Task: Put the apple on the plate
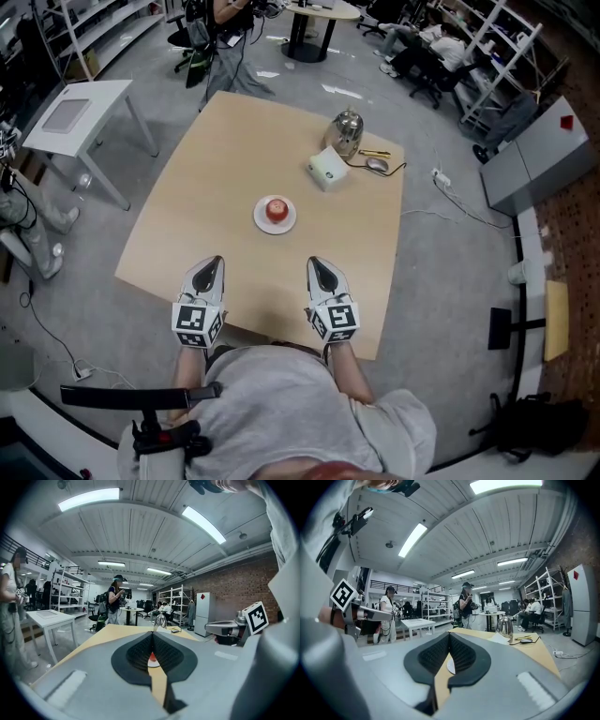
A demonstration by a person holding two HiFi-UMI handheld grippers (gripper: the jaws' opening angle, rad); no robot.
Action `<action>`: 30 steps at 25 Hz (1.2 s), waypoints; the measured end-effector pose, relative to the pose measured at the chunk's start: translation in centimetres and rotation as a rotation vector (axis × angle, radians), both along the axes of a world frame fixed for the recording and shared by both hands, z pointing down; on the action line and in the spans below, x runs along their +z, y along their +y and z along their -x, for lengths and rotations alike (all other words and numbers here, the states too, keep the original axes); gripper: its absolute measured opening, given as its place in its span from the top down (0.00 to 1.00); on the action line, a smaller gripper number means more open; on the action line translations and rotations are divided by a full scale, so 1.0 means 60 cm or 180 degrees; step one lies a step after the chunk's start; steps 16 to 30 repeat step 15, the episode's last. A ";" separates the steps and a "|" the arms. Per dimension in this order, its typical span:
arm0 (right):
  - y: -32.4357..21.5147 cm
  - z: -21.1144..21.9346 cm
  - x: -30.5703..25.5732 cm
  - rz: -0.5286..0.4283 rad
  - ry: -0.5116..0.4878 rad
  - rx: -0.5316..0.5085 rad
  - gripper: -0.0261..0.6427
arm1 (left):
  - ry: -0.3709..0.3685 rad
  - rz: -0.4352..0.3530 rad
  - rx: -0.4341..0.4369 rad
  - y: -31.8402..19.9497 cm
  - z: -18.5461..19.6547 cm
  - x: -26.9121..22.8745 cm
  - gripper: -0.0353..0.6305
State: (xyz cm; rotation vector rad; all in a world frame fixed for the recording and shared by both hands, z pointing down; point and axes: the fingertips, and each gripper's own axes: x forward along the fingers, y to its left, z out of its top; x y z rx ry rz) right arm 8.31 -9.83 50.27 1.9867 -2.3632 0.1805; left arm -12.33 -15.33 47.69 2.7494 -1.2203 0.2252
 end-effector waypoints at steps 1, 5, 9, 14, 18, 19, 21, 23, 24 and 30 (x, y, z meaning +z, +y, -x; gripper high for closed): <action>0.000 0.000 0.000 0.0001 0.0000 -0.0003 0.95 | -0.0002 0.0000 0.0000 0.000 0.000 0.000 0.92; -0.001 0.000 0.002 0.0005 -0.0007 -0.0003 0.95 | -0.0011 0.0002 -0.0006 0.000 0.002 0.001 0.92; 0.000 0.000 0.003 0.0014 -0.0013 -0.0007 0.95 | -0.0007 0.0007 -0.0006 0.001 0.002 0.003 0.92; -0.001 0.005 0.004 0.0018 -0.0021 -0.0018 0.95 | -0.0011 0.0013 -0.0008 0.001 0.003 0.004 0.92; -0.001 0.006 0.005 0.0018 -0.0024 -0.0020 0.95 | -0.0014 0.0012 -0.0009 0.001 0.004 0.004 0.92; -0.001 0.006 0.005 0.0018 -0.0024 -0.0020 0.95 | -0.0014 0.0012 -0.0009 0.001 0.004 0.004 0.92; -0.001 0.006 0.005 0.0018 -0.0024 -0.0020 0.95 | -0.0014 0.0012 -0.0009 0.001 0.004 0.004 0.92; -0.001 0.006 0.005 0.0018 -0.0024 -0.0020 0.95 | -0.0014 0.0012 -0.0009 0.001 0.004 0.004 0.92; -0.001 0.006 0.005 0.0018 -0.0024 -0.0020 0.95 | -0.0014 0.0012 -0.0009 0.001 0.004 0.004 0.92; -0.001 0.006 0.005 0.0018 -0.0024 -0.0020 0.95 | -0.0014 0.0012 -0.0009 0.001 0.004 0.004 0.92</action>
